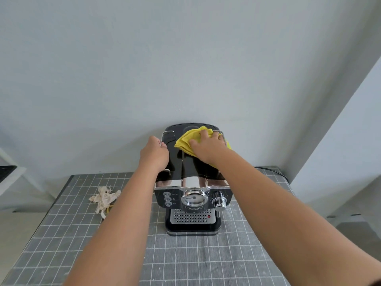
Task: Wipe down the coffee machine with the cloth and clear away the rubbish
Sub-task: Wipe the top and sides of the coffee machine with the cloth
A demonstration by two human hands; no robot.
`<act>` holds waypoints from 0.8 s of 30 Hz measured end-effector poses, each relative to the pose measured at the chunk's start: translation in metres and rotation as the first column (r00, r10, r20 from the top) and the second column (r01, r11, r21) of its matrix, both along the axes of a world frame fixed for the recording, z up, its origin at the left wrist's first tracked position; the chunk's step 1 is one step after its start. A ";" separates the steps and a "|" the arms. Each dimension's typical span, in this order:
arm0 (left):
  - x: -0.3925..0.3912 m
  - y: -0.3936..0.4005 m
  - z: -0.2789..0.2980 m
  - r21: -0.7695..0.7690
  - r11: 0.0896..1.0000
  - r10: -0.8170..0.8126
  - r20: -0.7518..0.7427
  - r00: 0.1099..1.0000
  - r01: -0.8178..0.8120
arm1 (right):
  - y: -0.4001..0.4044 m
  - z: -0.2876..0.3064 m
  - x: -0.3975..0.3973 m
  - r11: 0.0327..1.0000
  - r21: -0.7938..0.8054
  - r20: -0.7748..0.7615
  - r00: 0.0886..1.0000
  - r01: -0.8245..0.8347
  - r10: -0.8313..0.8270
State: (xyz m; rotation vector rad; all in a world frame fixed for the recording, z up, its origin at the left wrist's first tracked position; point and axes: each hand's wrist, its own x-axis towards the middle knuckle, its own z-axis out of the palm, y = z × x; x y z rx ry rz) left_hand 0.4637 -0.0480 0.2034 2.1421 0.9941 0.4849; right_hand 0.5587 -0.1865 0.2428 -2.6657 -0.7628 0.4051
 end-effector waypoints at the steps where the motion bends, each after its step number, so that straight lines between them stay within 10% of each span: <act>1: -0.001 -0.001 0.001 0.000 1.000 -0.001 0.001 1.000 0.001 | -0.003 0.000 -0.004 1.000 0.019 0.008 1.000 0.000 -0.001; 14: 0.000 -0.004 0.003 0.015 1.000 0.014 0.035 0.999 -0.015 | -0.029 -0.012 -0.076 0.977 -0.084 0.275 0.938 -0.197 0.213; 24: -0.006 -0.013 0.016 0.063 0.995 0.079 -0.027 0.996 -0.077 | -0.100 -0.054 -0.096 0.771 0.373 0.599 0.769 -0.517 0.225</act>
